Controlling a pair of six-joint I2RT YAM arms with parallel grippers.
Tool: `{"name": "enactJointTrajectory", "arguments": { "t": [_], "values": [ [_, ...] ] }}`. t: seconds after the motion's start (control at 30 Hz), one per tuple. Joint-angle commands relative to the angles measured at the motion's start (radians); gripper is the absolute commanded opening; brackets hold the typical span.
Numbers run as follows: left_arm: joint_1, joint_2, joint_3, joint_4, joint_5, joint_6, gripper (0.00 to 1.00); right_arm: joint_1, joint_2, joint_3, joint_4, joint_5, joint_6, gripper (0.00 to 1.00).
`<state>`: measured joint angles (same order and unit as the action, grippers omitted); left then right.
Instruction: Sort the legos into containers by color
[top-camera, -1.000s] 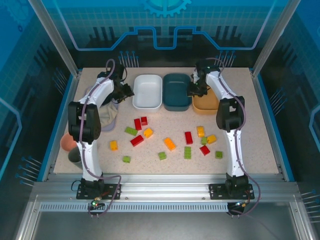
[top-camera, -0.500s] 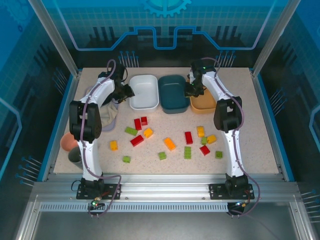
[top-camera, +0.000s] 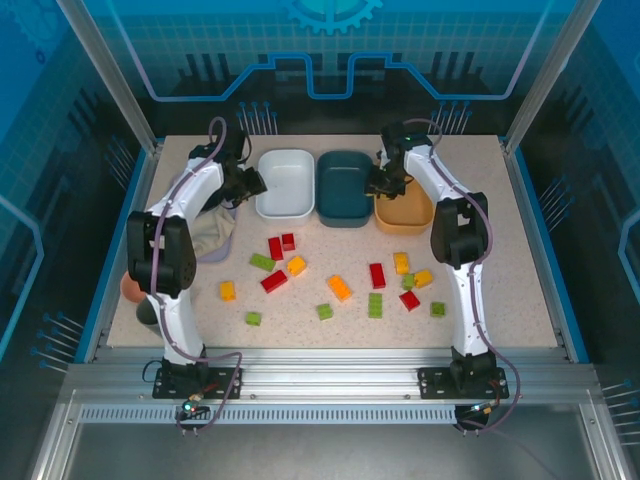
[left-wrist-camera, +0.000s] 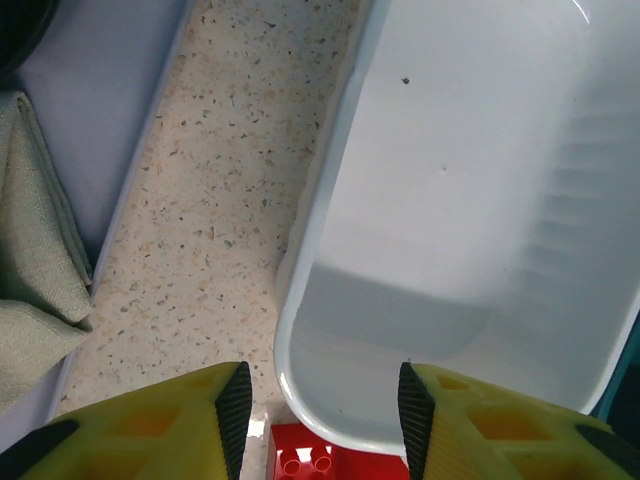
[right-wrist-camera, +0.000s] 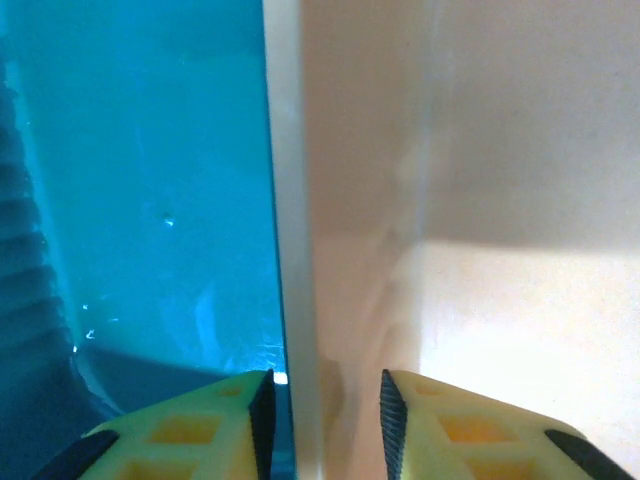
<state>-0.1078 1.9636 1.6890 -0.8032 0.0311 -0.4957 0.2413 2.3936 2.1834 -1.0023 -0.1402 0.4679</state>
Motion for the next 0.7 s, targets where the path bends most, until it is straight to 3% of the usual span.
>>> {"name": "enactJointTrajectory", "arguments": {
  "t": [0.0, 0.1, 0.27, 0.43, 0.53, 0.67],
  "values": [
    [-0.021, -0.063, -0.021, -0.001, -0.007, 0.008, 0.47, 0.016, -0.048, 0.014, -0.03, -0.008, 0.009, 0.46],
    [-0.041, -0.095, -0.031, 0.008, -0.004, -0.008, 0.47, 0.015, -0.098, 0.009, -0.038, 0.032, 0.002, 0.52],
    [-0.101, -0.181, -0.073, 0.04, 0.007, -0.038, 0.48, 0.015, -0.286, -0.126, -0.007, 0.143, 0.005, 0.52],
    [-0.192, -0.319, -0.215, 0.149, 0.058, -0.082, 0.5, 0.017, -0.598, -0.507, 0.066, 0.219, 0.093, 0.52],
    [-0.273, -0.419, -0.332, 0.246, 0.104, -0.111, 0.55, 0.008, -0.783, -0.76, 0.009, 0.262, 0.212, 0.52],
    [-0.413, -0.521, -0.47, 0.326, 0.122, -0.112, 0.64, -0.041, -1.023, -1.079, -0.087, 0.229, 0.414, 0.53]
  ]
}}
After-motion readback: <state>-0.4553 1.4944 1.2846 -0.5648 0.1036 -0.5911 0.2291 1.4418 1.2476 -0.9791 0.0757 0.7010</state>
